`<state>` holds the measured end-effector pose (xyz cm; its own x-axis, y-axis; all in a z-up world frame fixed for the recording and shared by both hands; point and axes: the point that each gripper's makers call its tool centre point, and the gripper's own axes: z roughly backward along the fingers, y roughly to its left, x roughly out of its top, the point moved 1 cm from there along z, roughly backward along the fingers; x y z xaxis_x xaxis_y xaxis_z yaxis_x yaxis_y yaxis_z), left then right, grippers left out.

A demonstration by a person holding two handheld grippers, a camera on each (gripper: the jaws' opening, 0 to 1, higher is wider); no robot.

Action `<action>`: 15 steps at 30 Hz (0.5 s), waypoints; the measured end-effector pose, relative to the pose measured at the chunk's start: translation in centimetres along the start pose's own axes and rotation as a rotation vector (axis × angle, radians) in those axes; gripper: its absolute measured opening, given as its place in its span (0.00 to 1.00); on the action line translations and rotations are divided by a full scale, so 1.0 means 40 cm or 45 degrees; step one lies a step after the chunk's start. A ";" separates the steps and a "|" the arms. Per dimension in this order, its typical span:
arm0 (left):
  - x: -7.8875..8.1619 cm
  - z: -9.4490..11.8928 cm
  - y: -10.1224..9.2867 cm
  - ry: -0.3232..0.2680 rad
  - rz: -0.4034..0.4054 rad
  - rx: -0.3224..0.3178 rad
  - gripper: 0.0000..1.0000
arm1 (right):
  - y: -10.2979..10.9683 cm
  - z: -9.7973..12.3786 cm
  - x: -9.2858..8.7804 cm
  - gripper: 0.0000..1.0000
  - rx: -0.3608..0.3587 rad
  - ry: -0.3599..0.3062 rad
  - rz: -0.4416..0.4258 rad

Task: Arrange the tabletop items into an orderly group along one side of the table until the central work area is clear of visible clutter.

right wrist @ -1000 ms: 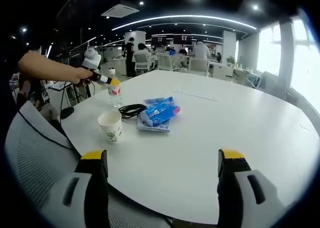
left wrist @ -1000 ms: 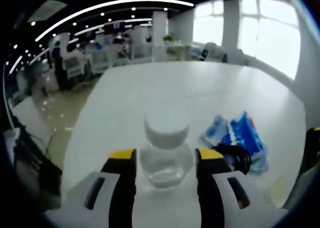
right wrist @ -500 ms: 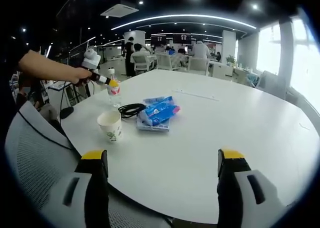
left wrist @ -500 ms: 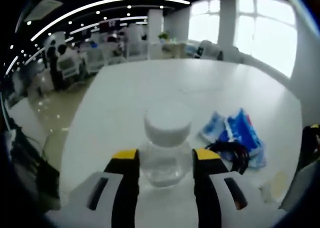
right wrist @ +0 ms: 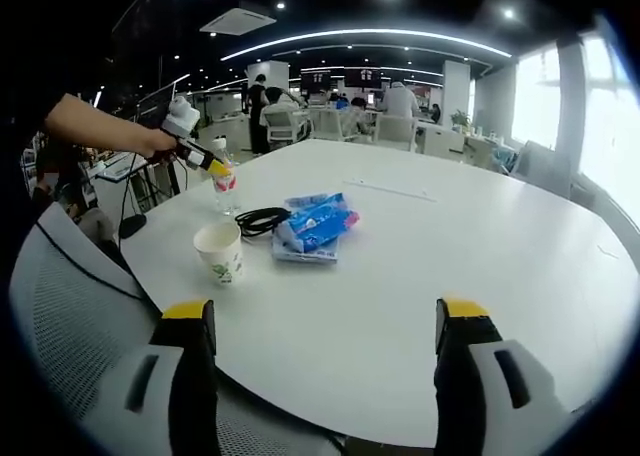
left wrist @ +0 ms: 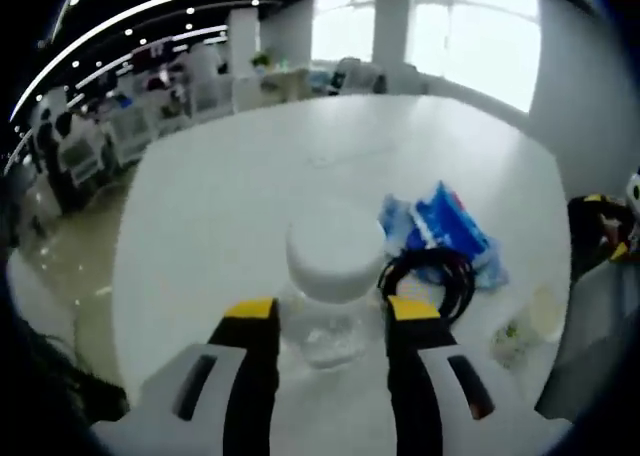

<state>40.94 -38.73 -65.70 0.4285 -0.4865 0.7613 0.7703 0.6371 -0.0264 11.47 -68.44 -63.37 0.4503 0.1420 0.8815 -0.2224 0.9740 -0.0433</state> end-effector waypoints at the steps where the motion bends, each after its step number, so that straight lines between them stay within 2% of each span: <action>1: 0.001 0.000 0.001 0.007 -0.004 -0.005 0.39 | 0.000 0.000 0.000 0.91 -0.001 0.001 0.000; 4: 0.000 0.001 -0.004 0.023 -0.051 -0.055 0.39 | -0.001 0.001 0.000 0.91 -0.003 0.003 0.000; 9: -0.002 0.003 -0.004 0.042 -0.082 -0.072 0.40 | -0.003 0.001 -0.001 0.91 -0.008 0.004 -0.001; 15: 0.001 0.006 -0.008 0.016 0.012 -0.036 0.45 | -0.002 0.001 -0.001 0.91 -0.006 0.003 0.002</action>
<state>40.60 -38.80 -65.50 0.4415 -0.4885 0.7527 0.7793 0.6245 -0.0518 11.42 -68.53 -63.38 0.4523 0.1436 0.8802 -0.2190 0.9746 -0.0465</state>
